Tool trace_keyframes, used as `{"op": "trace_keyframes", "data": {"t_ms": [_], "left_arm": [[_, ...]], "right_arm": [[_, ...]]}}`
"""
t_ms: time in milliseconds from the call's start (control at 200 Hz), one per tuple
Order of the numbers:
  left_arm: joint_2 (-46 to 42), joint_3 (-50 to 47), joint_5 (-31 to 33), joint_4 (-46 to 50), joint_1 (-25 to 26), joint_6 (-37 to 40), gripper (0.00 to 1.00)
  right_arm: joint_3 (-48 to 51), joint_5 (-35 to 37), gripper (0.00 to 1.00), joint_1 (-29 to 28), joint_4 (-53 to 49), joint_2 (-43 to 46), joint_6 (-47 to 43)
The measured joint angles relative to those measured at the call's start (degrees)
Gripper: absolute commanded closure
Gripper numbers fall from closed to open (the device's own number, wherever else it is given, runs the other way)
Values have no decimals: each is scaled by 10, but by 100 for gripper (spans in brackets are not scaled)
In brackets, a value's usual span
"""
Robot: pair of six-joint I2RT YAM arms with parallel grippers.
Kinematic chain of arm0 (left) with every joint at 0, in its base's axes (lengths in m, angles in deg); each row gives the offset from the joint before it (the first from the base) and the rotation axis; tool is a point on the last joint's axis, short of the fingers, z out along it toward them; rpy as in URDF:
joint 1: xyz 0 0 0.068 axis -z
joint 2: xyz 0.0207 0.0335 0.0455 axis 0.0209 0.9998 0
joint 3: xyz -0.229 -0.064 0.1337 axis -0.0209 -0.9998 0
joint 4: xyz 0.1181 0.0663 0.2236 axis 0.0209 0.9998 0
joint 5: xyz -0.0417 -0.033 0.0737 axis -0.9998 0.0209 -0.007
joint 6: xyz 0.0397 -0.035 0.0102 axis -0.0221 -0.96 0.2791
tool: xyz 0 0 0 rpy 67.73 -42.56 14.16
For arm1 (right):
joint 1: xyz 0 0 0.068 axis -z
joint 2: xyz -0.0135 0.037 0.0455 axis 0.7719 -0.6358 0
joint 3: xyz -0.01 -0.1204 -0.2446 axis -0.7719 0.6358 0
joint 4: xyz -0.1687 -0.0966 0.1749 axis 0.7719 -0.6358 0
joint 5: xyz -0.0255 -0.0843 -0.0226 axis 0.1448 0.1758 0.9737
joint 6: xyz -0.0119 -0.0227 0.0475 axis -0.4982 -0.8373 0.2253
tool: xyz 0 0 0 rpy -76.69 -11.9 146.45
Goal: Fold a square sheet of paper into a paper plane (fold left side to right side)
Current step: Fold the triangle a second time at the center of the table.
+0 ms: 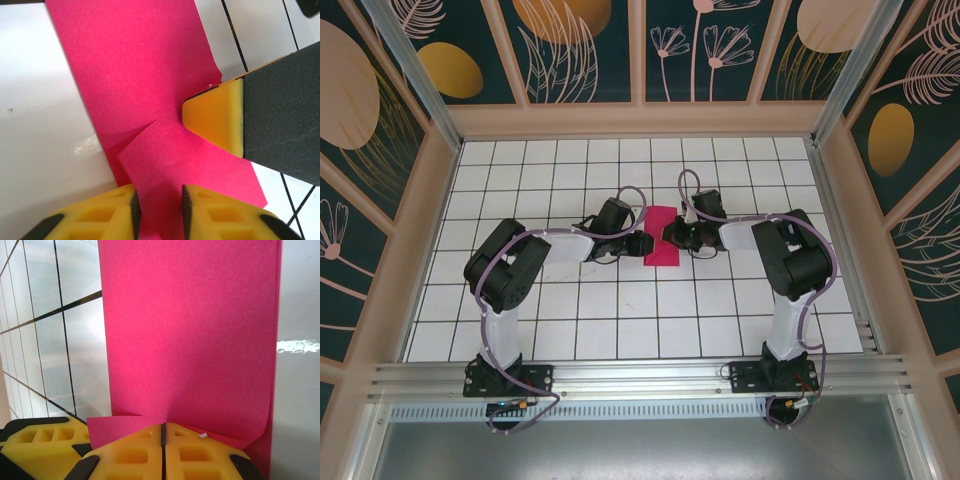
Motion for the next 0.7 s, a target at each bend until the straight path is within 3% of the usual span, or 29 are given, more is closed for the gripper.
{"op": "trace_keyframes", "data": {"t_ms": [240, 515, 606, 701], "left_arm": [[7, 10, 5, 7, 0, -4, 91], [21, 21, 9, 12, 0, -3, 93], [21, 21, 9, 12, 0, -3, 93], [21, 21, 8, 12, 0, -3, 93]], "right_arm": [[-2, 0, 88, 0, -3, 0, 0], [3, 9, 83, 0, -25, 16, -10], [11, 16, 73, 1, -38, 32, -16], [26, 22, 72, 1, -49, 59, -24]]}}
